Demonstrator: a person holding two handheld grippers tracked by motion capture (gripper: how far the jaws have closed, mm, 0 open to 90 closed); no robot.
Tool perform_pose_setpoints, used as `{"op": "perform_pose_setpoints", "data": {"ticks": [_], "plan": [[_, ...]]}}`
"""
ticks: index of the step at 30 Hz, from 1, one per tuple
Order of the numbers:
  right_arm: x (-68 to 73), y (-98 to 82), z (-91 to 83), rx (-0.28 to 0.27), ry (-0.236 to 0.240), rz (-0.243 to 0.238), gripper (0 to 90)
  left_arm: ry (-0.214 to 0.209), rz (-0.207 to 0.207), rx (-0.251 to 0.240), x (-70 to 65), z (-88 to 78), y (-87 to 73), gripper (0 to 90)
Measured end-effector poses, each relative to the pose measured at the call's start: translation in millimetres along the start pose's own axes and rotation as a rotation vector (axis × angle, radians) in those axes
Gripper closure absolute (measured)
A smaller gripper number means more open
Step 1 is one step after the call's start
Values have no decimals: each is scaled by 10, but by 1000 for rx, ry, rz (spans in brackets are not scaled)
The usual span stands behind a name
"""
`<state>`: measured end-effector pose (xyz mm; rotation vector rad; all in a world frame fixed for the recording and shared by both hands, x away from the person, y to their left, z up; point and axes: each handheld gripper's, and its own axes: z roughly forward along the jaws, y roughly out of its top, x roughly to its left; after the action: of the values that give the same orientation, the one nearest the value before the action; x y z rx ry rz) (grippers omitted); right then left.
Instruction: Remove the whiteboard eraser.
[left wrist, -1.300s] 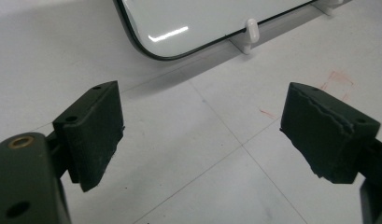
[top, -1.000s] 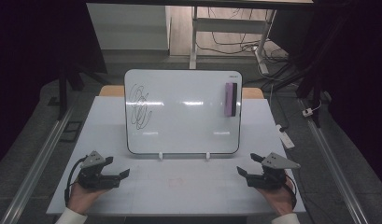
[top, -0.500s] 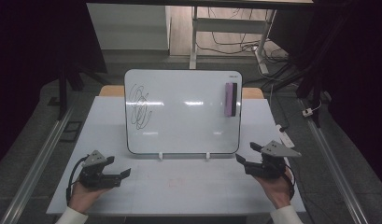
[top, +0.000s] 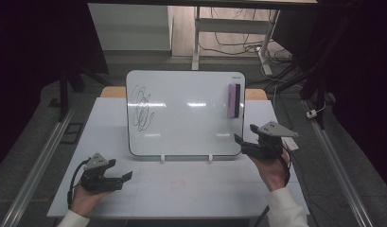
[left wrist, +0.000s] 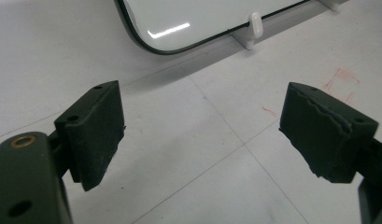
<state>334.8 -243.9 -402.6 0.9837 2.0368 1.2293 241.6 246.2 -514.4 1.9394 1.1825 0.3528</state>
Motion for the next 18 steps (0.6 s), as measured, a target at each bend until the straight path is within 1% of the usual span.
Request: {"op": "perform_pose_setpoints", "data": {"ticks": [2, 5, 9, 12, 14, 16, 17, 18], "plan": [[-4, 47, 46, 3, -21, 9, 298, 0, -1, 0, -2, 1, 0, 149], [-8, 103, 111, 5, -53, 9, 301, 1, 0, 2, -4, 8, -1, 149], [-19, 159, 204, 11, -65, 17, 311, -1, -2, 7, -2, 26, -6, 149], [-17, 217, 263, -3, -70, 29, 319, 3, -2, 10, -3, 28, -6, 149], [-5, 259, 302, -8, -76, 28, 326, 2, 1, 9, -3, 24, -6, 149], [10, 301, 347, -5, -100, 19, 332, 2, 0, 8, -4, 25, -6, 150], [12, 321, 372, -1, -113, 22, 338, 1, 1, 9, -5, 27, -6, 150], [7, 339, 401, 2, -116, 28, 342, 1, 2, 10, -6, 30, -6, 150]]}}
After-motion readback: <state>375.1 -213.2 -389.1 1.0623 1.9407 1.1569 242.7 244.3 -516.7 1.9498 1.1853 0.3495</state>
